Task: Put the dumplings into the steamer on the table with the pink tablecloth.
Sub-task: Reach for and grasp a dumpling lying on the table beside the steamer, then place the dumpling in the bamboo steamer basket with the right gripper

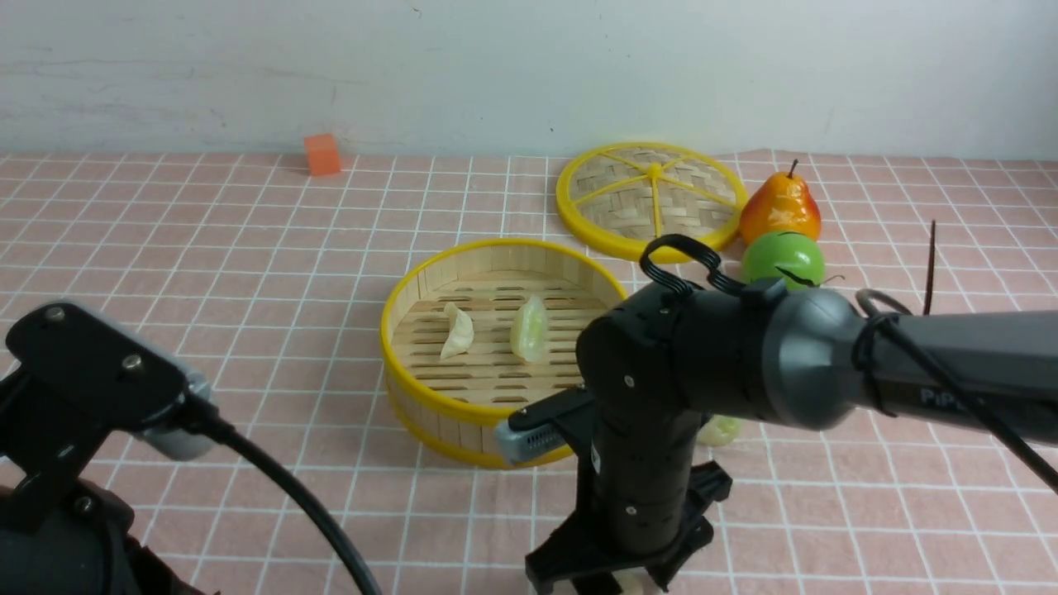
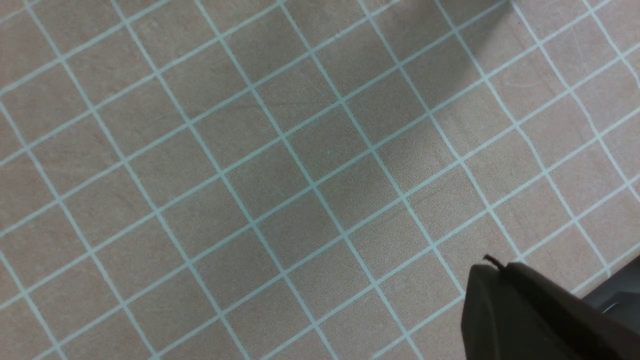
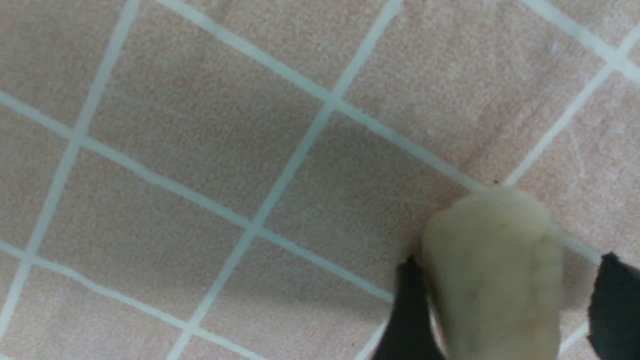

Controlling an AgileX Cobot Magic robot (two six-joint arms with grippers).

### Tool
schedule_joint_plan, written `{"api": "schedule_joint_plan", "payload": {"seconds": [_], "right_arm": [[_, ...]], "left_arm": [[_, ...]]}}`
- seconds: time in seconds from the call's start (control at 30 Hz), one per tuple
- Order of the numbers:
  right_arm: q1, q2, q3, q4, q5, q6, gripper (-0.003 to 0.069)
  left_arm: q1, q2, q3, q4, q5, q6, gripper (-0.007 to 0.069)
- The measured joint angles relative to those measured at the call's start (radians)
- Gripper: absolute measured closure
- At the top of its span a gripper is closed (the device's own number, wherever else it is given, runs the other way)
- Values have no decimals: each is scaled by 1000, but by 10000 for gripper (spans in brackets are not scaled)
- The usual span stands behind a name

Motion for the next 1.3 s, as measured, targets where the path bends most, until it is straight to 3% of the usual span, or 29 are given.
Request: {"api": "schedule_joint_plan", "payload": {"seconds": [0.1,0.23,0.3,0.57,0.77,1.0,1.3], "right_arm": [[0,0,0,-7,0,0,13],[0,0,1,-8,-3,0,-9],[0,0,1,-8,-5,0,21],[0,5,1,-7,-7,-1,366],[0,9,-24,-9,36,-61,365],[0,-21,-306,-109,157,-102,365],[-20,64,-546,-146,38,-104,365]], "left_arm": [[0,0,0,0,0,0,637],[0,0,0,0,0,0,637],[0,0,0,0,0,0,637],[0,0,0,0,0,0,635],[0,0,0,0,0,0,635],[0,0,0,0,0,0,635],[0,0,0,11,-8,0,635]]}}
